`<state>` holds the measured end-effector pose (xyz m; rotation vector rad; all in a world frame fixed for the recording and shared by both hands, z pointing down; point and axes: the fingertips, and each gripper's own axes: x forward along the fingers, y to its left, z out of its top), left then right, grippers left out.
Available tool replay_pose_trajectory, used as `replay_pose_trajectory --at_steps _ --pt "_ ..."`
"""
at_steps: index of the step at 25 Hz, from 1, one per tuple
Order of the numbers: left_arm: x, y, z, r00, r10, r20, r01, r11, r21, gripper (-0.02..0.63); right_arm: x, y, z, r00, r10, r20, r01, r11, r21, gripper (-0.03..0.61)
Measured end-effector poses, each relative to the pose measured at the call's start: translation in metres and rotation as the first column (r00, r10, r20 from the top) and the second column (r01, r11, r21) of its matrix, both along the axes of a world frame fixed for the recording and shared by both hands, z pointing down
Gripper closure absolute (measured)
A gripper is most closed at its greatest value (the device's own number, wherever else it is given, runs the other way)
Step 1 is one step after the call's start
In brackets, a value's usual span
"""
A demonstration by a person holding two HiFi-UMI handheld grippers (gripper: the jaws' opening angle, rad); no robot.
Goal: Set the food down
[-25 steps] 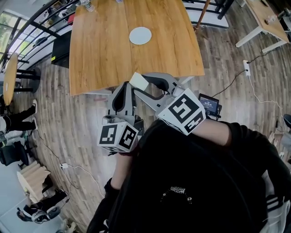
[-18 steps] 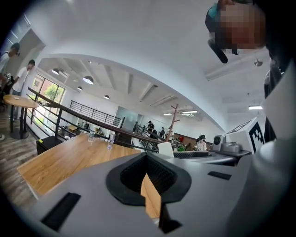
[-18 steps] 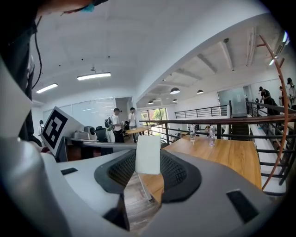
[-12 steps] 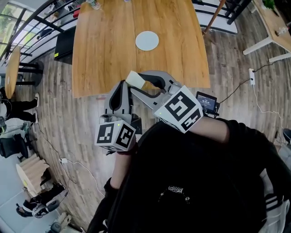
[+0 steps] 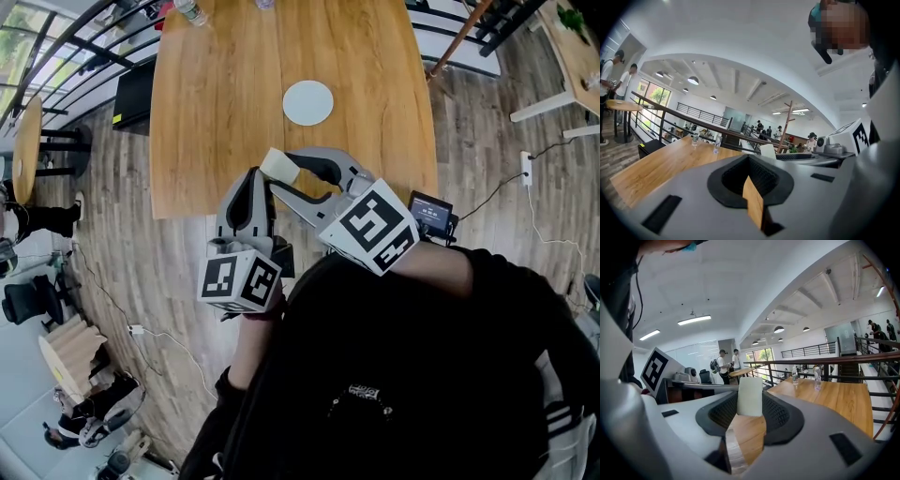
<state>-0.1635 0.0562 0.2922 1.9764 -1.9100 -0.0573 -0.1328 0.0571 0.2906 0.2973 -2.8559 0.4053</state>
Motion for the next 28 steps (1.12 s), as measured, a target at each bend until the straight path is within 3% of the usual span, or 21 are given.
replay_pose_trajectory --at_steps 14,28 --pt "0.014 -0.073 -0.004 0.998 0.056 0.034 -0.054 0.997 -0.056 0.615 0.013 -0.072 -0.003 0.999 0.037 0.03 -0.036 0.998 -0.054 0.403" --pt "0.022 -0.119 0.023 0.995 0.095 0.044 -0.086 0.983 -0.165 0.615 0.021 -0.117 0.024 0.998 0.059 0.029 -0.054 0.987 -0.149 0.403"
